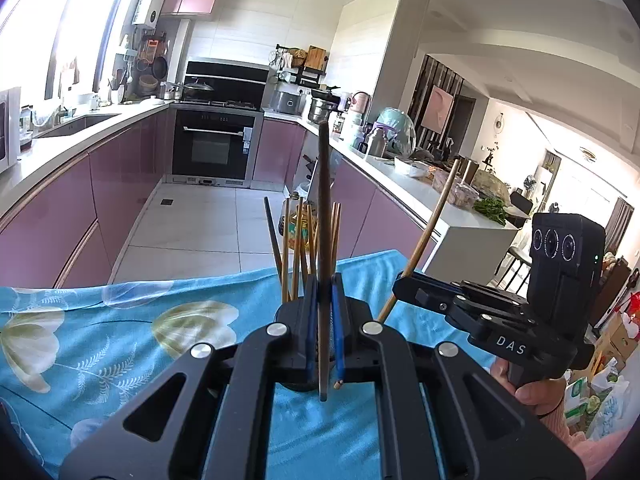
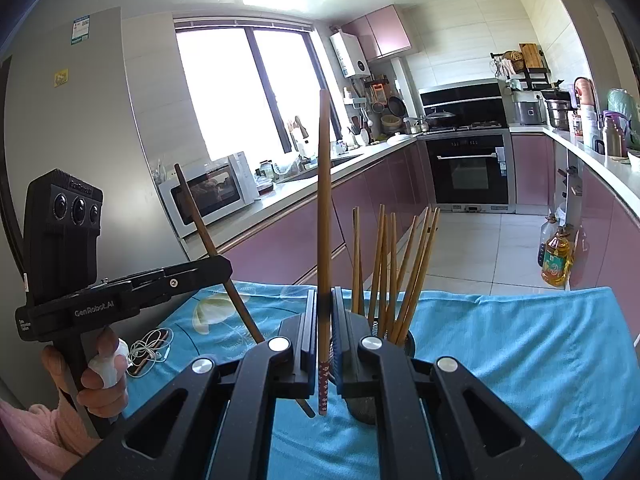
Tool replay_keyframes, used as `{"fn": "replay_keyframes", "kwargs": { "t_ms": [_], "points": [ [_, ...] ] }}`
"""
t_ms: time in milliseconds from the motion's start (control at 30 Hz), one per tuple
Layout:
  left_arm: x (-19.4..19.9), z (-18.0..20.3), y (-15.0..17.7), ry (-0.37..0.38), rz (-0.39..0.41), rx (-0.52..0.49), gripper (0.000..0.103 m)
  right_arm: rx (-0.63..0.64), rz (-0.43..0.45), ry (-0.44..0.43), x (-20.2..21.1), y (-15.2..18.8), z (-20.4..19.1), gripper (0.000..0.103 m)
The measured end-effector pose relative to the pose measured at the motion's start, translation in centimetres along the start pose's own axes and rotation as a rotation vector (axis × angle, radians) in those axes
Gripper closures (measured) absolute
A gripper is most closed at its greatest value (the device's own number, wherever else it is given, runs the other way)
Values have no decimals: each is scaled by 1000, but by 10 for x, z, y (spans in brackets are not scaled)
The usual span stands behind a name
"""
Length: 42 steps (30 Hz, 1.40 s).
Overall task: Organize utensils
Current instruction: 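Lower the held chopsticks into the mesh cup with both tools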
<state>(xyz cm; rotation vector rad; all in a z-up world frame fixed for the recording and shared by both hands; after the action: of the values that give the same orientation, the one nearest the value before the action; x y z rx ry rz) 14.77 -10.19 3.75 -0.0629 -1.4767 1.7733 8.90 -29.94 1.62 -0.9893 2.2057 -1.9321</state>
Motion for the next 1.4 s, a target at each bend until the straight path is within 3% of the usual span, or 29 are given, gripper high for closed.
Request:
{"fn": "replay_keyframes", "kwargs": {
  "t_ms": [1400],
  "points": [
    [-6, 12, -27, -11, 61, 15, 96, -26, 12, 38, -18, -24, 21, 97]
  ]
}}
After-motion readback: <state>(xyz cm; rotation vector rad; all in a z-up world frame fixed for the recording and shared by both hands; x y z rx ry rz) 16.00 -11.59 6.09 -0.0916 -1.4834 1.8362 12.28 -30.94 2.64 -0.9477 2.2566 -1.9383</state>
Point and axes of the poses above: each gripper's, at about its wrist camera, not at the fingertips, and x roughly against the way its jaws point, z to its right, y to its underside, the point moved 6 cm from there along -x, roughly the way its jaws point, and after that the axes turned 5 degrees about x, right-handed, at the moved point
